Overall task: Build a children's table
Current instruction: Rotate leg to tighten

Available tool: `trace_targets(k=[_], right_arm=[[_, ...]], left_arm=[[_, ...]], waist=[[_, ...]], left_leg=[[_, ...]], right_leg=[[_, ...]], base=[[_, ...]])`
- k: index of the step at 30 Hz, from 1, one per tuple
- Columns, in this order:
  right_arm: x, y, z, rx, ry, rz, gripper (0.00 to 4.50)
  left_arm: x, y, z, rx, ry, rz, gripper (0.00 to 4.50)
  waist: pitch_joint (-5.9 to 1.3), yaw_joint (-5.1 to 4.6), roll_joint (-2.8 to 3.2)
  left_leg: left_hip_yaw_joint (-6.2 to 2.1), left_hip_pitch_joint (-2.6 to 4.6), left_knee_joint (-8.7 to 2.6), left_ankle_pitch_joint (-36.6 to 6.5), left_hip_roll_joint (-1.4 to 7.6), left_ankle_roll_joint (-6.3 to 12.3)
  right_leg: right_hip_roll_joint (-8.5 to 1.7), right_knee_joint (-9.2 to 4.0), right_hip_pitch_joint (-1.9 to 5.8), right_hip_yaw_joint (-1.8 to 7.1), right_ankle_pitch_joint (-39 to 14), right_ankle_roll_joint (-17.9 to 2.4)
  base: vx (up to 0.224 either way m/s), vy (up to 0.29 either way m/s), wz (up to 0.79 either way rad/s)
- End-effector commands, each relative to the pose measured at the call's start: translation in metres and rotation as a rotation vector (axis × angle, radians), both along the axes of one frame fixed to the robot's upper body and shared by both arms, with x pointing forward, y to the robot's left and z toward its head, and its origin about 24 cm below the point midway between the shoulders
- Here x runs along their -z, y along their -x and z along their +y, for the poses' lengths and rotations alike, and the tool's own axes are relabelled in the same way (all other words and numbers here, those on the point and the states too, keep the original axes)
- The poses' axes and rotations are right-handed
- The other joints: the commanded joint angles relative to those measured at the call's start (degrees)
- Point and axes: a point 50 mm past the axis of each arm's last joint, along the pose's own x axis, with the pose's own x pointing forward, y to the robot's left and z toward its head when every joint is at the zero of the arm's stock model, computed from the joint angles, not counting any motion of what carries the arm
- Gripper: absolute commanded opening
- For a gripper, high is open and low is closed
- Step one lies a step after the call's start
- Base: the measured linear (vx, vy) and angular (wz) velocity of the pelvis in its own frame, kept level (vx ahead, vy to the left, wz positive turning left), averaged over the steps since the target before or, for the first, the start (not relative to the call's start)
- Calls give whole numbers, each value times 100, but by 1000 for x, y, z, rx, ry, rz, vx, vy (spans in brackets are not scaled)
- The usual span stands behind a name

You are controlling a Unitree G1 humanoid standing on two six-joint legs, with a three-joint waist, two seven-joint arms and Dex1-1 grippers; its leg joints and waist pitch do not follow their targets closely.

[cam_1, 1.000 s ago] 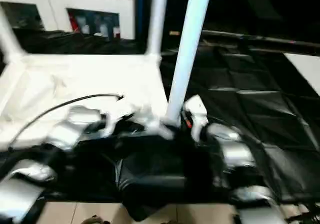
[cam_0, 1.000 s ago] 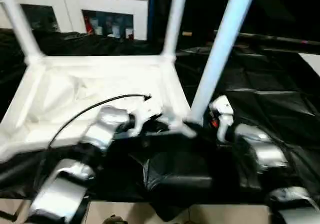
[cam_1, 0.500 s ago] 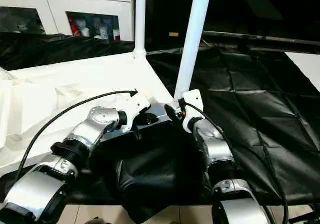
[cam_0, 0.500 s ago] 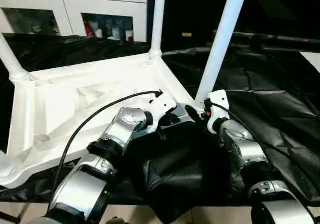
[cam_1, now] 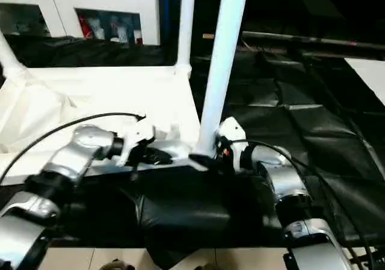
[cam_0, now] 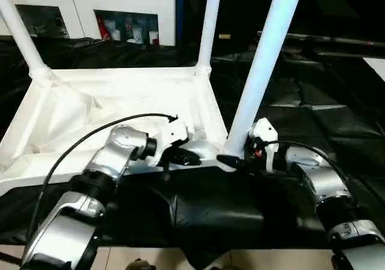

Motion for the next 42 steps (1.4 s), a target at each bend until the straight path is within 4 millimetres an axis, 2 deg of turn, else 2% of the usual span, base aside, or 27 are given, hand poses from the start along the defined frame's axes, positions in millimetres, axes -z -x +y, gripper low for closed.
trace_targets(k=[1, 2, 6, 7, 10, 12, 14, 16, 18, 19, 20, 21, 22, 23, 24, 28, 29, 33, 36, 38, 40, 42], right_arm=[[-1, -1, -9, 26, 16, -2, 351], [-2, -1, -9, 27, 8, -1, 333], [-1, 1, -7, 7, -5, 13, 319], [0, 2, -6, 3, -6, 16, 294], [2, 3, -5, 0, -16, 26, 290], [5, 4, -4, 19, -21, 31, 277], [12, 0, -1, 133, -21, 47, 275], [18, -4, 0, 218, -1, 65, 274], [23, -6, 1, 279, 13, 77, 274], [28, -10, 4, 386, 19, 87, 274], [33, -16, 9, 534, 11, 102, 274], [33, -17, 11, 561, 9, 104, 274], [35, -22, 21, 678, 0, 117, 274], [35, -23, 25, 691, -3, 121, 274], [35, -24, 39, 685, 5, 117, 274], [29, -24, 65, 587, 18, 56, 274], [27, -24, 69, 558, 3, 45, 330], [21, -25, 71, 521, -31, 13, 365], [15, -27, 66, 492, -60, -15, 365], [9, -26, 51, 419, -76, -50, 365], [7, -20, 34, 312, -59, -71, 365], [6, -17, 27, 264, -49, -75, 365]], left_arm=[[1, 6, 0, 63, 30, 25, 0], [0, 6, 1, 61, 30, 25, 0], [-1, 7, 2, 59, 35, 27, 0], [-1, 7, 2, 57, 38, 25, 0], [-1, 7, 0, 55, 44, 21, 0], [-1, 6, -4, 37, 50, 4, 0], [3, -3, -12, -69, 28, -47, 0], [4, -7, -18, -123, 28, -65, 0], [5, -10, -23, -157, 31, -74, 0], [7, -13, -32, -199, 34, -85, 0], [8, -15, -47, -235, 40, -90, 0], [9, -15, -50, -242, 41, -91, 0], [10, -14, -69, -265, 50, -93, 0], [10, -14, -73, -265, 52, -92, 0], [11, -11, -85, -255, 59, -88, 0], [10, -8, -101, -224, 79, -93, 0], [9, -8, -100, -224, 82, -100, 0], [7, -12, -94, -228, 78, -111, 0], [7, -13, -87, -220, 73, -115, 0], [5, -14, -74, -187, 72, -107, 0], [4, -13, -62, -142, 80, -93, 0], [3, -12, -57, -115, 86, -87, 0]], waist=[[-323, 20, -3], [-323, 16, -6], [-327, 15, -14], [-328, 14, -13], [-332, 16, -15], [-328, 14, -20], [-325, 9, -26], [-290, -22, -42], [-288, -21, -39], [-276, -32, -39], [-283, -38, -31], [-289, -48, -16], [-297, -71, -26], [-295, -84, -7], [-304, -78, -16], [-310, -52, -41], [-307, -49, -44], [-306, -48, -27], [-313, -49, -30], [-314, -38, -19], [-318, -8, -44], [-325, -1, -40]], left_leg=[[-110, 26, -345, -855, 293, 376], [-110, 26, -346, -867, 291, 364], [-111, 23, -340, -846, 288, 348], [-112, 24, -340, -804, 290, 356], [-107, 20, -330, -721, 285, 394], [-108, 19, -331, -739, 286, 395], [-111, 20, -333, -756, 281, 380], [-120, 50, -352, -969, 259, 268], [-131, 58, -351, -1104, 254, 205], [-145, 75, -369, -1211, 264, 136], [-152, 77, -374, -1213, 275, 97], [-159, 87, -384, -1223, 278, 57], [-168, 97, -394, -1295, 281, -47], [-164, 90, -395, -1318, 280, -47], [-156, 102, -383, -1311, 263, -39], [-137, 58, -364, -1164, 234, 154], [-138, 48, -363, -1164, 233, 168], [-153, 62, -382, -1263, 255, 154], [-147, 52, -375, -1241, 254, 186], [-142, 46, -368, -1167, 249, 241], [-131, 24, -346, -1103, 237, 344], [-130, 1, -337, -902, 244, 482]], right_leg=[[-521, -410, 307, 312, -924, -1296], [-520, -414, 308, 312, -957, -1285], [-519, -407, 314, 315, -969, -1264], [-521, -401, 315, 316, -914, -1274], [-514, -385, 318, 315, -770, -1307], [-516, -389, 316, 313, -810, -1303], [-520, -401, 313, 318, -892, -1272], [-523, -473, 276, 315, -1457, -1142], [-546, -519, 279, 317, -1847, -1033], [-536, -542, 244, 316, -2108, -928], [-539, -537, 242, 322, -2090, -921], [-534, -529, 230, 323, -2061, -930], [-534, -521, 230, 319, -1994, -942], [-543, -524, 220, 336, -1958, -945], [-532, -522, 229, 334, -1853, -956], [-542, -521, 265, 342, -1649, -906], [-543, -527, 266, 341, -1695, -887], [-537, -541, 249, 332, -1851, -839], [-539, -526, 262, 335, -1685, -891], [-541, -511, 276, 336, -1552, -945], [-547, -510, 309, 335, -1470, -951], [-541, -470, 315, 334, -1168, -1020]], base=[[0, 0, 0], [0, 0, 0], [0, 0, 0], [0, 0, 0], [0, 0, 0], [0, 0, 0], [0, 0, 0], [0, 0, 0], [0, 0, 0], [0, 0, 0], [0, 0, 0], [0, 0, 0], [0, 0, 0], [0, 0, 0], [0, 0, 0], [0, 0, 0], [0, 0, 0], [0, 0, 0], [0, 0, 0], [0, 0, 0], [0, 0, 0], [0, 0, 0]])
